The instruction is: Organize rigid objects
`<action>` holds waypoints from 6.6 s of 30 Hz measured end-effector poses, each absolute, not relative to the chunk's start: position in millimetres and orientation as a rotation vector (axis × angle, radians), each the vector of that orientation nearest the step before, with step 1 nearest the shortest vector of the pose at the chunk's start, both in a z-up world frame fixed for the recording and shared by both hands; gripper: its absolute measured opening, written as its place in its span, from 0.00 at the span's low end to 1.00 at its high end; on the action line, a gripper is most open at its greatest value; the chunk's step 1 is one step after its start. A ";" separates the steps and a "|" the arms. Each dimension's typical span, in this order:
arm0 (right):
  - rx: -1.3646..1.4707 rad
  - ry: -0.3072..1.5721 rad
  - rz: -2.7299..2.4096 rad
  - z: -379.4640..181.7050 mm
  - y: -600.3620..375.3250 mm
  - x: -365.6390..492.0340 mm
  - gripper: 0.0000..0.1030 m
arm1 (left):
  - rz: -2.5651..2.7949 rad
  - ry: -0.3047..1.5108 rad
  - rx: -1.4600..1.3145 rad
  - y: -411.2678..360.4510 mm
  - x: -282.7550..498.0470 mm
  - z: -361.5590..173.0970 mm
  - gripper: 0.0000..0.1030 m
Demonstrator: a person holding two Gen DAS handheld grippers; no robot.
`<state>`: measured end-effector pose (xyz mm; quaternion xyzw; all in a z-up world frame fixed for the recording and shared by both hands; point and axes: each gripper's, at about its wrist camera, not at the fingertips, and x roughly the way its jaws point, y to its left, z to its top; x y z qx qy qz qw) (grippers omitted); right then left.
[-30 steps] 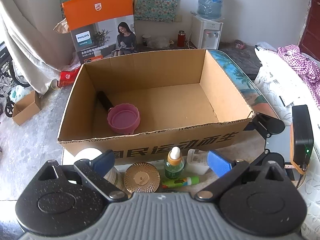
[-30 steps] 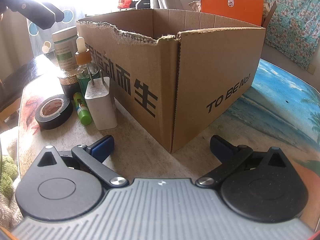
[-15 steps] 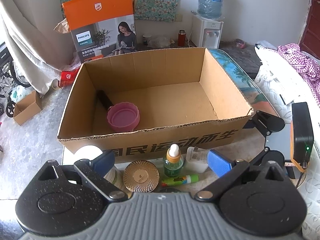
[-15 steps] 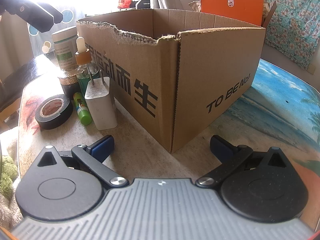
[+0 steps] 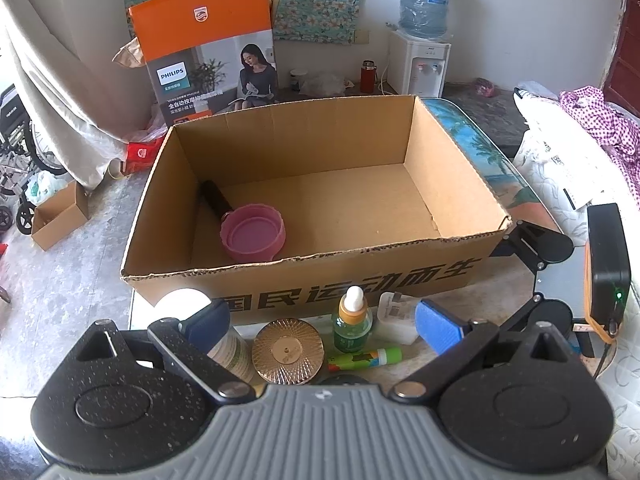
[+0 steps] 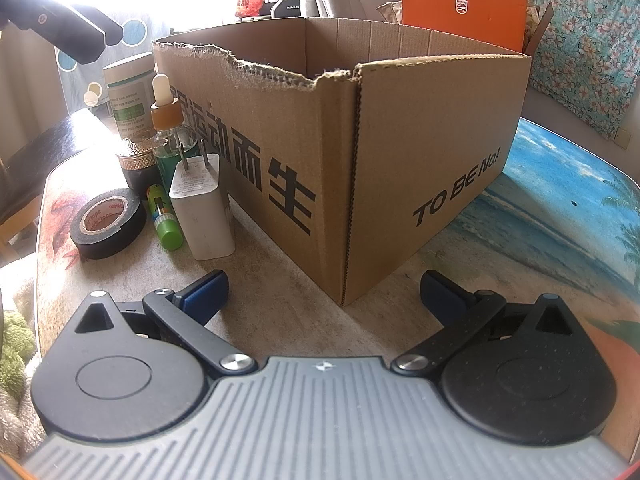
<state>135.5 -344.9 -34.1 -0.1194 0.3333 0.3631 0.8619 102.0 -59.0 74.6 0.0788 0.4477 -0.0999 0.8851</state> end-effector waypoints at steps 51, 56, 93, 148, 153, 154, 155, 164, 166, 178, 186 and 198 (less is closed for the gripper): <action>-0.251 0.699 0.763 -34.2 -345.6 136.5 0.99 | -0.217 0.899 0.132 -41.8 91.9 75.9 0.97; -0.251 0.699 0.763 -34.3 -346.1 137.0 0.99 | -0.236 0.880 0.112 -38.3 84.0 79.2 0.97; -0.262 0.699 0.714 -29.8 -349.0 132.0 0.99 | -0.270 0.892 0.101 -29.7 62.9 63.2 0.97; 0.197 0.763 0.341 38.1 -285.2 34.4 0.99 | -0.353 0.941 0.318 -53.4 29.9 -20.9 0.97; 0.205 0.766 0.360 36.3 -284.1 34.3 0.99 | -0.356 0.925 0.333 -55.7 28.9 -22.4 0.96; 0.206 0.767 0.363 35.9 -283.3 34.6 0.98 | -0.357 0.922 0.336 -56.1 28.8 -22.6 0.96; 0.208 0.770 0.367 35.6 -282.9 35.4 0.98 | -0.358 0.917 0.339 -56.5 28.5 -22.8 0.96; 0.250 0.830 0.424 28.0 -274.1 49.6 0.76 | -0.375 0.905 0.332 -55.2 34.6 -25.2 0.87; 0.251 0.852 0.442 25.3 -270.5 54.2 0.70 | -0.381 0.911 0.334 -55.2 36.8 -26.7 0.81; 0.202 1.032 0.596 10.4 -247.5 91.7 0.39 | -0.398 0.941 0.320 -51.6 43.5 -36.1 0.61; 0.174 1.094 0.624 -2.4 -234.3 106.1 0.20 | -0.404 0.932 0.329 -50.2 39.3 -34.6 0.60; 0.142 1.106 0.608 -2.1 -244.1 94.0 0.18 | -0.450 0.938 0.347 -59.2 30.1 -34.1 0.61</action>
